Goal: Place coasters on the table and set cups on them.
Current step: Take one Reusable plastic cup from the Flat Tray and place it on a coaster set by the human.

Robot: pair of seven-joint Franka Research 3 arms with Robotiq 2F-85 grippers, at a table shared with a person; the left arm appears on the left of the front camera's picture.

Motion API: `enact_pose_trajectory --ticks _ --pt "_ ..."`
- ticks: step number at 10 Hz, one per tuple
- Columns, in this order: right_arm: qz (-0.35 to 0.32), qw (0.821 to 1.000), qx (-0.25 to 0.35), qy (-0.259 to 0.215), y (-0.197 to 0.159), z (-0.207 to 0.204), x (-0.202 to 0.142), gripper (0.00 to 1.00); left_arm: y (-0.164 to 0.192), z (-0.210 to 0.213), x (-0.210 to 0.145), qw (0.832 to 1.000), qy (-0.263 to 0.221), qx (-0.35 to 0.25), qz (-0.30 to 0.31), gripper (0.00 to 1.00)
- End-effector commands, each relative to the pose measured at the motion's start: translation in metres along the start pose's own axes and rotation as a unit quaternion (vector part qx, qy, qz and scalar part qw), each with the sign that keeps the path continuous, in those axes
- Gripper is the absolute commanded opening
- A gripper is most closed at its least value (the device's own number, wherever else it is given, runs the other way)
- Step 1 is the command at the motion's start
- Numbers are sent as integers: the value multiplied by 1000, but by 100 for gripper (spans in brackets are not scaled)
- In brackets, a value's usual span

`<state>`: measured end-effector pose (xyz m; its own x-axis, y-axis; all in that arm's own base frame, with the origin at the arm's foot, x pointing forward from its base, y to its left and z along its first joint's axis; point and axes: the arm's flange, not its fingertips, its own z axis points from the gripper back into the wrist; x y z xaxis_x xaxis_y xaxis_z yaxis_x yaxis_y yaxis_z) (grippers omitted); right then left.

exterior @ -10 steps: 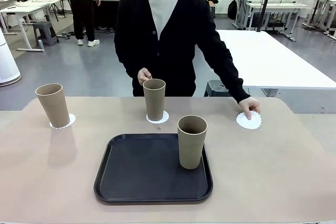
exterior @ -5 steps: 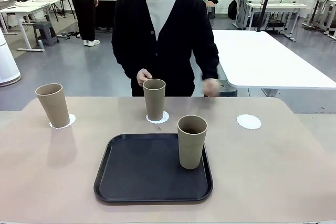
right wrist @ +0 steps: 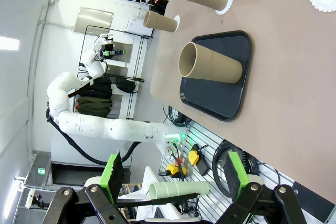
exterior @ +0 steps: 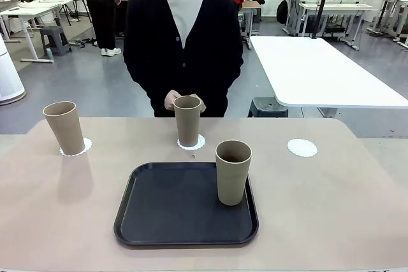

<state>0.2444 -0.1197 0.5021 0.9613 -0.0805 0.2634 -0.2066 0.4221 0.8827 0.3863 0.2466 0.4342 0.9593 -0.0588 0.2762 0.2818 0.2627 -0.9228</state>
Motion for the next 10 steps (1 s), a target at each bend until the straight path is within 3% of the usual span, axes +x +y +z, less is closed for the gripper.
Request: enact_pose_trajectory --ticks 1,2,3,4,5,6,8,9,10 --pt "44 998 -31 39 7 10 15 100 -2 0 -2 1000 -4 -1 -1 100" --pt "62 994 -53 75 13 13 35 100 -2 0 -2 1000 -4 -1 -1 100" --pt "86 988 -106 67 20 9 63 100 -2 0 -2 1000 -4 -1 -1 100" --pt "134 972 -169 97 25 -1 88 100 -2 0 -2 1000 -4 -1 -1 100" --pt "224 936 -237 134 31 -17 111 100 -2 0 -2 1000 -4 -1 -1 100" --pt "328 894 -238 193 42 -45 121 100 -2 0 -2 1000 -4 -1 -1 100" --pt "470 817 -251 222 55 -101 121 100 -2 0 -2 1000 -4 -1 -1 100" --pt "506 798 -239 223 57 -124 114 100 -2 0 -2 1000 -4 -1 -1 100" --pt "531 797 -184 221 59 -141 104 100 -2 0 -2 1000 -4 -1 -1 100"
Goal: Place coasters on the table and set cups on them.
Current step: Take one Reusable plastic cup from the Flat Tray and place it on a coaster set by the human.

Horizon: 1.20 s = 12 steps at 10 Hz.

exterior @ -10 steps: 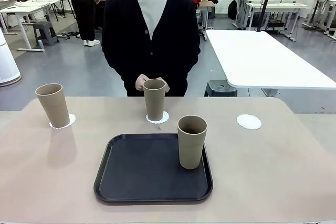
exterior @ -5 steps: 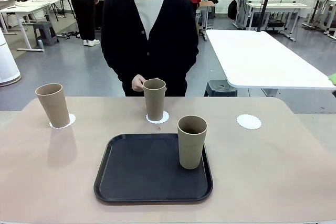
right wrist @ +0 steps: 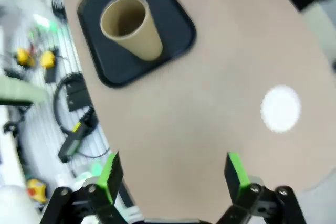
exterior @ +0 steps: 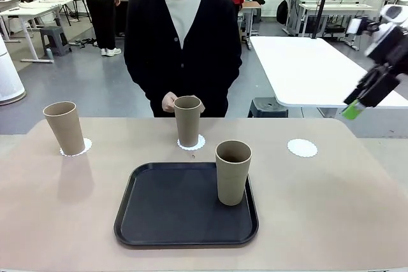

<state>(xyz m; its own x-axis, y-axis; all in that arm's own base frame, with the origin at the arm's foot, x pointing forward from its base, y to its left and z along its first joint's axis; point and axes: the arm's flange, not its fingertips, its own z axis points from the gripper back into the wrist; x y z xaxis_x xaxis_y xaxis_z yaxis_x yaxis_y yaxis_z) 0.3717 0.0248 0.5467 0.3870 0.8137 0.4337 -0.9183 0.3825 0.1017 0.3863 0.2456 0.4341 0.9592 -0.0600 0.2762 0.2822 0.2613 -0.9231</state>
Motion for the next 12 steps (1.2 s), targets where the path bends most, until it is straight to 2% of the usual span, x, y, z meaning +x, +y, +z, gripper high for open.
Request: enact_pose_trajectory --ticks 1,3,4,7,8,9,10,11,12 --pt "78 991 39 -97 17 -22 -15 100 -2 1 -2 1000 -4 0 -1 100" --pt "95 988 62 -103 18 -27 -22 100 -2 1 -2 1000 -4 0 -1 100" --pt "78 995 16 -60 20 -22 0 100 -2 1 -2 1000 -4 0 -1 100" --pt "78 995 16 -60 20 -22 0 100 -2 1 -2 1000 -4 0 -1 100" --pt "89 993 26 -78 23 -23 -5 100 -2 1 -2 1000 -4 0 -1 100" --pt "117 981 9 -153 27 -32 -13 100 -2 1 -2 1000 -4 0 -1 100" --pt "114 968 27 -221 18 -50 -28 100 -2 1 -2 1000 -4 0 -1 100" --pt "101 959 27 -264 5 -71 -34 100 -2 1 -2 1000 -4 0 -1 100" --pt "80 950 53 -297 -4 -95 -42 100 -2 1 -2 1000 -4 0 -1 100"
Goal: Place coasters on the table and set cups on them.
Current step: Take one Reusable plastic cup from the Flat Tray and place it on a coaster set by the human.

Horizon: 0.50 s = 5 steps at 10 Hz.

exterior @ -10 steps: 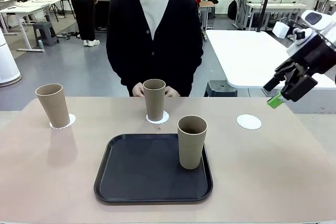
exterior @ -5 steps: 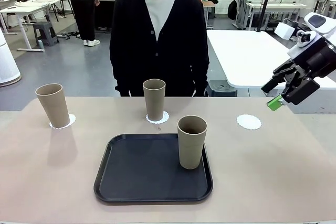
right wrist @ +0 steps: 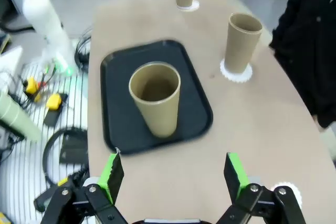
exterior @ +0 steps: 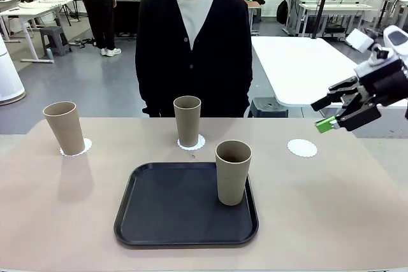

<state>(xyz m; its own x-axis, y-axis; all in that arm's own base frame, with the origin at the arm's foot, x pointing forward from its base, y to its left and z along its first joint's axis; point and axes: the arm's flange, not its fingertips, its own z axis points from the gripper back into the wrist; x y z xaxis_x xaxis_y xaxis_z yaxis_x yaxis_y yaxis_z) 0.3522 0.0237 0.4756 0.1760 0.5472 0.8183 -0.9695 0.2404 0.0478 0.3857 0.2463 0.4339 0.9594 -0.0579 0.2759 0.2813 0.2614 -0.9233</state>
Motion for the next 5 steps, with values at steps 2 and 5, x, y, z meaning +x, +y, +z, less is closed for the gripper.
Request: enact_pose_trajectory --ticks 2,5 --pt "15 994 42 -95 -18 -57 -45 100 -2 0 -1 1000 -3 0 -2 100" --pt "42 992 97 -65 -15 -98 -70 100 -2 0 -1 1000 -3 0 -2 100"
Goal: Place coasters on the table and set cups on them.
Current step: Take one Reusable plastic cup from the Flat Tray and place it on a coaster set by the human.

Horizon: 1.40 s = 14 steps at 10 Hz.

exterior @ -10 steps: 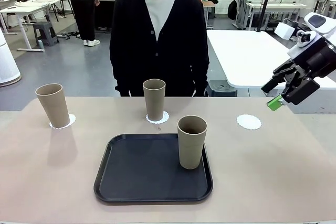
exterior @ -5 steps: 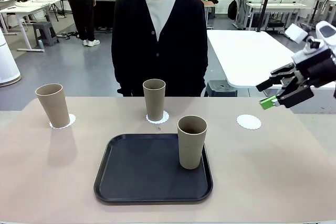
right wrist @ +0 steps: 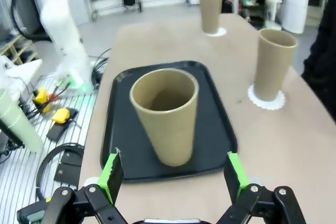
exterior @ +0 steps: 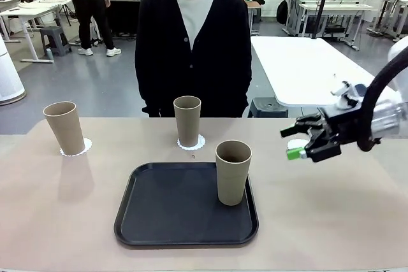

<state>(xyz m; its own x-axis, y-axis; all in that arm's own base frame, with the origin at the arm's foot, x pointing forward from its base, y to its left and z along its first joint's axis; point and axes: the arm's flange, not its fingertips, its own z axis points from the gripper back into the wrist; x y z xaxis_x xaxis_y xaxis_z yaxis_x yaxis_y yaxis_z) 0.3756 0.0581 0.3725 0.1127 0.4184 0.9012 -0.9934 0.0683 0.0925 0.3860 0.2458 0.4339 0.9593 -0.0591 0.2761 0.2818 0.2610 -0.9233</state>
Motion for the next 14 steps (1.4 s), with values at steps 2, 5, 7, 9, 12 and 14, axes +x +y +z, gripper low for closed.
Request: enact_pose_trajectory --ticks 2,5,7,9,12,14 --pt "14 999 25 33 5 -15 -20 100 -2 1 -1 1000 -4 0 -1 100" --pt "1 999 25 22 -1 -20 -16 100 -2 1 -1 1000 -4 0 -1 100" --pt "1 999 25 22 -1 -20 -16 100 -2 1 -1 1000 -4 0 -1 100" --pt "1 999 25 22 -1 -20 -16 100 -2 1 -1 1000 -4 0 -1 100" --pt "90 996 9 -8 -10 -37 -29 100 -2 1 -1 1000 -4 0 -1 100" --pt "111 993 26 -29 -14 -56 -39 100 -2 1 -1 1000 -4 0 -1 100"
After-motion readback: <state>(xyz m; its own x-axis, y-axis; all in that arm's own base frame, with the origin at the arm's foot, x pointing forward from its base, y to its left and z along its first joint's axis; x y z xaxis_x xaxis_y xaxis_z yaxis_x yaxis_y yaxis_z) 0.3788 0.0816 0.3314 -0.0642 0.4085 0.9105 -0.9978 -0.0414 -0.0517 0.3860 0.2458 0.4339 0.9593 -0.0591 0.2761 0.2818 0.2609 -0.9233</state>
